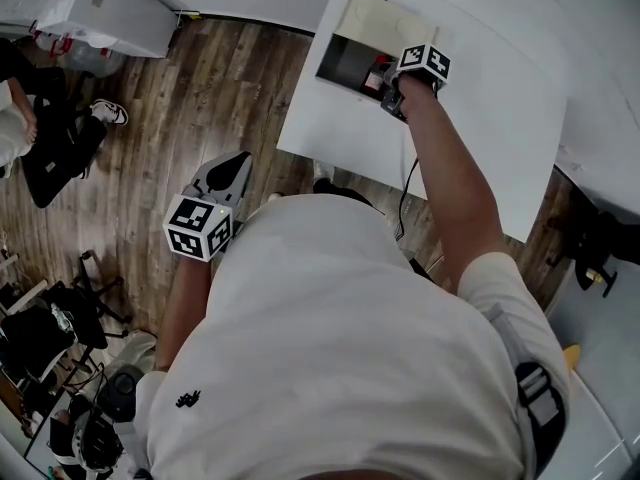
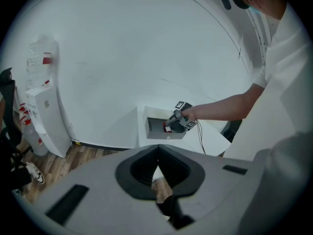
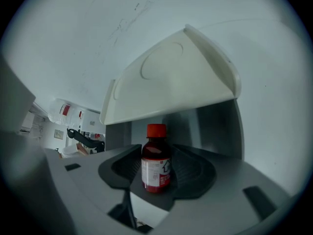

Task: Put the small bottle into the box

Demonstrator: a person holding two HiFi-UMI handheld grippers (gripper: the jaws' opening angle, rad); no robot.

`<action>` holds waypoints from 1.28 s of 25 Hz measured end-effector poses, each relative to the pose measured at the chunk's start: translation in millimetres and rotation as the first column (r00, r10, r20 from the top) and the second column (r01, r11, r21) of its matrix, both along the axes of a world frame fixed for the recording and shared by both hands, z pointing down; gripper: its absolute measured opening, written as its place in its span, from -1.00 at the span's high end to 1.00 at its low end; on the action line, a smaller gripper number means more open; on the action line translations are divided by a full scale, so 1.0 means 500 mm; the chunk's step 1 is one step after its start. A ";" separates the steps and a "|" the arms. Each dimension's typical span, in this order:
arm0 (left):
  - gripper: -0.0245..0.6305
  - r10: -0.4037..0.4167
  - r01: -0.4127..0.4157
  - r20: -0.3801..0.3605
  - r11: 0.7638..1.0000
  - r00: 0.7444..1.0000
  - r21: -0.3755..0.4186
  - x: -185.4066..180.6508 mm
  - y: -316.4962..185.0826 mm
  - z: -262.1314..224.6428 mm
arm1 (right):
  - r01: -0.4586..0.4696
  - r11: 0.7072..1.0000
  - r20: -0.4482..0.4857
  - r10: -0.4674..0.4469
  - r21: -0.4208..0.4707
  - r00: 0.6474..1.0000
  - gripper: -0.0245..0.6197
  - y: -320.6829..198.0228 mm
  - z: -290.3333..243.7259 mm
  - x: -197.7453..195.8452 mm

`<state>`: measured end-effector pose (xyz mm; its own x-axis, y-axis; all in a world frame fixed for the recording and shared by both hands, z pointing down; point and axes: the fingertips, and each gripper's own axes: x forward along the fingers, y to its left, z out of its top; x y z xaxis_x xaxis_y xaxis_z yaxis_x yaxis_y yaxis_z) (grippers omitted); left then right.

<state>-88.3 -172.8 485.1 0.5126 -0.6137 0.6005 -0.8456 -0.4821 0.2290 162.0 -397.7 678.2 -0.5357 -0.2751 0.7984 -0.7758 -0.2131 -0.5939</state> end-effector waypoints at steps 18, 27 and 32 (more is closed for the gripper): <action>0.91 -0.028 0.028 -0.009 0.999 1.000 0.020 -0.052 0.042 0.001 | -0.002 1.000 -0.017 0.002 0.014 1.000 0.17 0.008 -0.004 -0.002; 0.91 -0.006 0.007 -0.028 0.999 1.000 0.040 -0.090 0.080 -0.001 | -0.038 0.995 -0.023 0.040 0.093 0.999 0.13 0.024 -0.055 0.001; 0.91 0.009 -0.008 -0.042 0.999 0.999 0.034 -0.124 0.120 0.009 | -0.052 0.988 -0.047 0.059 0.147 0.997 0.13 0.059 -0.088 0.002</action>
<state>-150.4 -112.9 489.4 0.5425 -0.6290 0.5568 -0.8313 -0.4976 0.2477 162.9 -368.4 634.4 -0.4761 -0.4186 0.7734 -0.7952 -0.1707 -0.5819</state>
